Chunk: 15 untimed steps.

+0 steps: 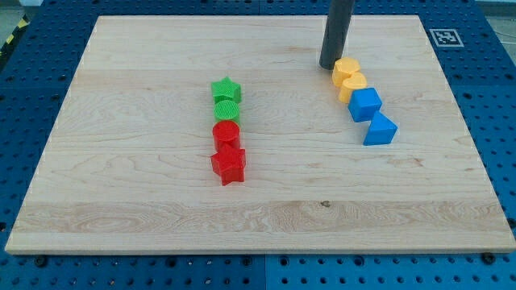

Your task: Move the triangle to the right center

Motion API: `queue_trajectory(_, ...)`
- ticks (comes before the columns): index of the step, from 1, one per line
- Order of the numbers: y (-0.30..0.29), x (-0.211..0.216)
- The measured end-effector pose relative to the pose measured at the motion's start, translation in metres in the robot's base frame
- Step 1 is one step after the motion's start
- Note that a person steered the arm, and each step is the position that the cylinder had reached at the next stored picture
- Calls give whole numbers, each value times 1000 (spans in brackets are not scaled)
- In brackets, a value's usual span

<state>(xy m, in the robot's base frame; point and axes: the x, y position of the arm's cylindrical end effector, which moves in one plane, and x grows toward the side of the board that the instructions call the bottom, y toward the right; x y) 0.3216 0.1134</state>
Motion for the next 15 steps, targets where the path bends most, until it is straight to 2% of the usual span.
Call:
queue_trajectory(3, -22, 28)
queue_trajectory(5, -21, 3)
queue_trajectory(6, -26, 12)
queue_trajectory(9, -30, 86)
queue_trajectory(15, -27, 168)
